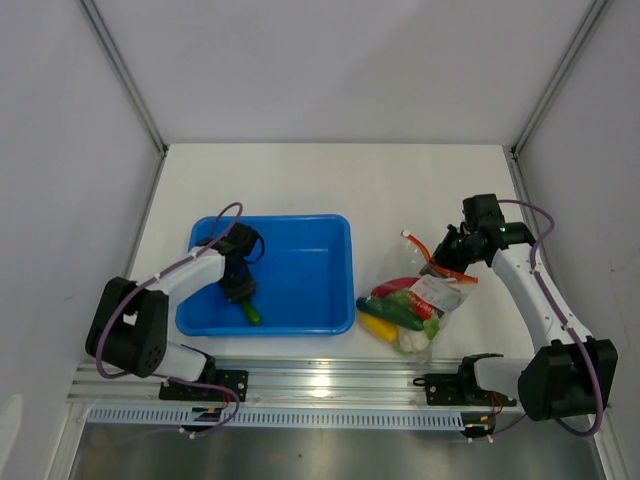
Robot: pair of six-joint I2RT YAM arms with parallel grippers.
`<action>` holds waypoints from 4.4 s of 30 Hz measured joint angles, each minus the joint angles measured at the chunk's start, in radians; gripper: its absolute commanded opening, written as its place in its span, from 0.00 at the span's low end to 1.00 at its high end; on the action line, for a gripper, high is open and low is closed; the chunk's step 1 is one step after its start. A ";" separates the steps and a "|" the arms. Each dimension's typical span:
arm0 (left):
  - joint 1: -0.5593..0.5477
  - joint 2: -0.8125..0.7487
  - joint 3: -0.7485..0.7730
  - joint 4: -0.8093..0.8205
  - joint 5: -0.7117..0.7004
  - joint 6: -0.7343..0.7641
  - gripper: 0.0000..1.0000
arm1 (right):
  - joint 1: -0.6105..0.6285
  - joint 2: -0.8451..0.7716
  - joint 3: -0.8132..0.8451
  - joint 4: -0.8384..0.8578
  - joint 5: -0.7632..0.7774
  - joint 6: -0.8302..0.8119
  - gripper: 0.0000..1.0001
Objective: Place the food in the zip-top bag and seal the zipper
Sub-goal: Pick up the fake vegetable from the bin, then place the fake vegetable in the zipper food storage bag.
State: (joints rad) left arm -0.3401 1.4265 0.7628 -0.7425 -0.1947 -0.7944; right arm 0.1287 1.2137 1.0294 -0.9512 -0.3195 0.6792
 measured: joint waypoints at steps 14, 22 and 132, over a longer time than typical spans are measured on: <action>-0.086 -0.218 0.163 0.027 0.134 0.091 0.01 | 0.024 0.015 0.092 -0.024 0.014 -0.025 0.00; -0.158 -0.333 0.169 0.113 0.342 0.128 0.01 | 0.142 0.009 0.167 -0.070 0.062 -0.029 0.00; -0.675 -0.278 0.481 0.447 0.331 0.309 0.99 | 0.134 -0.127 0.204 -0.162 -0.163 0.027 0.00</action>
State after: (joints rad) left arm -1.0149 1.1488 1.2434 -0.2951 0.1364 -0.4854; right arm 0.2630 1.0863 1.2339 -1.1130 -0.4820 0.7059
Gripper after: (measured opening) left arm 0.994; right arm 0.006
